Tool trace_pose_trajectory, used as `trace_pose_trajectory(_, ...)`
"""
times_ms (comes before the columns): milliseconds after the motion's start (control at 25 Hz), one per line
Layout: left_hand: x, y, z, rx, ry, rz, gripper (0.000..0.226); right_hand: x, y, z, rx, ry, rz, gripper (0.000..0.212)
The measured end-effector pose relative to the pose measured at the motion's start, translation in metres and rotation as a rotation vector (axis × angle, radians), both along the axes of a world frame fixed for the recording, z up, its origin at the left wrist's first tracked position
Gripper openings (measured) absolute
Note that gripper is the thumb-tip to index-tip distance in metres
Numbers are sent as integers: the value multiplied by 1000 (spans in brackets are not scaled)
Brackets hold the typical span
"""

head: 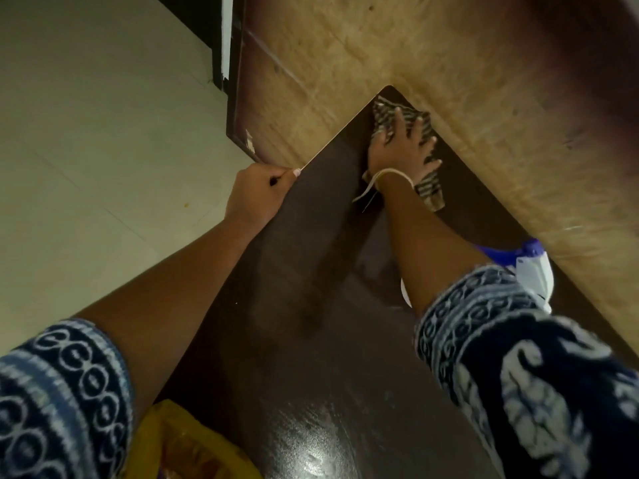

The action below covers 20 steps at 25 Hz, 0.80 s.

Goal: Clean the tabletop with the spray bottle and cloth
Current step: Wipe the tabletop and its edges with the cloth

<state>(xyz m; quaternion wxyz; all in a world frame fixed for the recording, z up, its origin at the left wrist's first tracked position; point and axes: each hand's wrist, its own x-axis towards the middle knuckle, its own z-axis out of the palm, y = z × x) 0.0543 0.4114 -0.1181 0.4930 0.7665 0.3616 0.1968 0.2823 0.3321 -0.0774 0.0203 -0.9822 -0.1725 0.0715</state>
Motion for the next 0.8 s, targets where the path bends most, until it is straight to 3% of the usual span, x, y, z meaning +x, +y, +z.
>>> trace_pose_trajectory(160,3,3,-3,30,42,2,49,31,-4,1,54,18,-474,63)
trace_pose_trajectory(320,3,1,-1,31,38,5,43,27,-4,5,58,51,-573,63)
trace_pose_trajectory(440,-9,3,1,-60,52,4,47,-10,0,2,6,21,-280,62)
trace_pose_trajectory(560,-46,0,6,-346,49,22,51,-68,-7,-1,27,-9,82,62)
trace_pose_trajectory(680,-99,-14,13,-521,71,78,43,-132,-20,-2,43,-16,272,62)
trace_pose_trajectory(800,-145,-29,24,-576,75,141,24,-199,-32,-2,38,-47,383,60)
